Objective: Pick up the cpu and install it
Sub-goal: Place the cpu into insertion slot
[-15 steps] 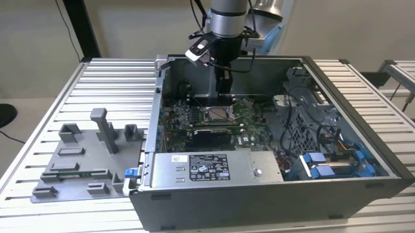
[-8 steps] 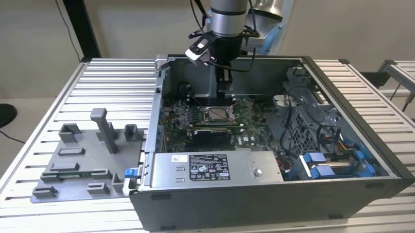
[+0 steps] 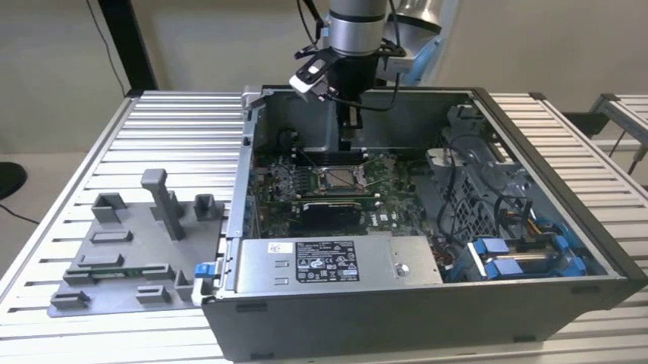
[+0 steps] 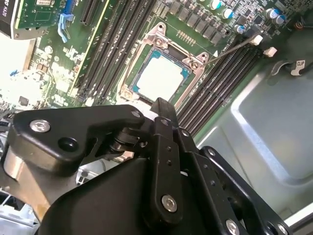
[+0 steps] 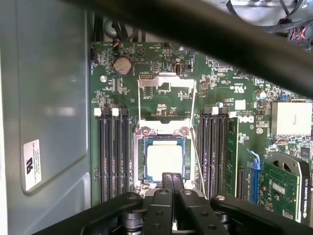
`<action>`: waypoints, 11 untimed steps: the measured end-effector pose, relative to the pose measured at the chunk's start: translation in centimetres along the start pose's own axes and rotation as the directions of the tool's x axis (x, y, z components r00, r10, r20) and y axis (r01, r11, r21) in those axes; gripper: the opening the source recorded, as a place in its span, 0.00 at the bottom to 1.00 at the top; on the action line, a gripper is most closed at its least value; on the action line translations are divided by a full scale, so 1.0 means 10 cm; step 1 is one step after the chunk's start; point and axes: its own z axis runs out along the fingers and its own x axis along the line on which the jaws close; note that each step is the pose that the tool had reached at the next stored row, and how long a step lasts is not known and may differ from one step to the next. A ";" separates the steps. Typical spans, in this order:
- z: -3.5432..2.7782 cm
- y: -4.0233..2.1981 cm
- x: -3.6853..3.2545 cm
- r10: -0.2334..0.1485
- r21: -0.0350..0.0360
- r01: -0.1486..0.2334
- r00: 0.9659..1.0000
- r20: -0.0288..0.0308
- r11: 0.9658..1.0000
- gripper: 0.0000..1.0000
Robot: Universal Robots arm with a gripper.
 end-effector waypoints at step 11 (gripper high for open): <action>-0.029 0.000 -0.001 0.000 0.000 0.000 1.000 0.000 1.000 0.00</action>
